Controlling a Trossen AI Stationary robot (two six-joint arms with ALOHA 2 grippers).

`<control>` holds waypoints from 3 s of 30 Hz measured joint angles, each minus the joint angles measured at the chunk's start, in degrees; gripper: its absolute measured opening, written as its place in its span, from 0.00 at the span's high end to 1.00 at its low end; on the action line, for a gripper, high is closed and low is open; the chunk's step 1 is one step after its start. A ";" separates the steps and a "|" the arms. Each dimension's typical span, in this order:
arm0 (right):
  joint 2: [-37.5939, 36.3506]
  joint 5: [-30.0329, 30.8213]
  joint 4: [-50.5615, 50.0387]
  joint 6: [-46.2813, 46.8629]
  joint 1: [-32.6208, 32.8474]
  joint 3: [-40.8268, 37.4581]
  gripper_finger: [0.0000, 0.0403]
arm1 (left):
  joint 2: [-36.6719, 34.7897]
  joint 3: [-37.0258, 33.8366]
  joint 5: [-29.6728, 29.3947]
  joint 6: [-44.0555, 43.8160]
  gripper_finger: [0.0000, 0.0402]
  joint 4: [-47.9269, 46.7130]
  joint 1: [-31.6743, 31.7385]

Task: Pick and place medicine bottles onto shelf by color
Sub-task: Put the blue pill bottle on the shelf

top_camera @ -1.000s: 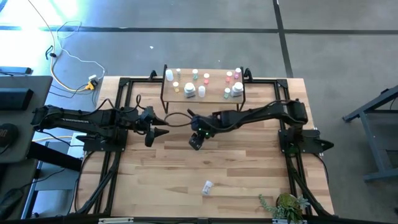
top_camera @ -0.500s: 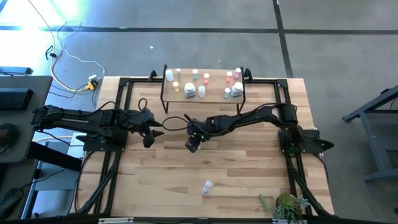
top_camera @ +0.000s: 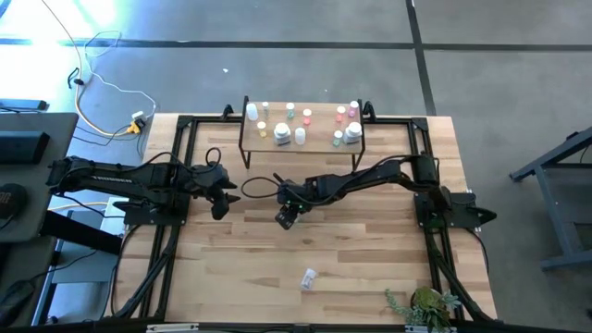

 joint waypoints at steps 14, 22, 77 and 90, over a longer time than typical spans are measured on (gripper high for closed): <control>3.45 -0.11 -2.56 4.62 0.86 0.17 0.50 | -0.02 0.02 0.01 0.73 0.49 -0.13 0.02; 3.56 -0.10 -3.22 7.41 0.98 0.39 0.63 | -0.02 0.02 0.01 1.09 0.49 -0.15 0.02; 2.71 7.79 -13.65 -9.82 1.14 45.17 0.77 | -0.04 0.04 20.22 3.02 0.49 31.96 0.31; 0.04 3.47 -7.98 -16.99 0.87 47.65 0.77 | -0.04 0.09 16.04 -0.21 0.49 54.71 0.28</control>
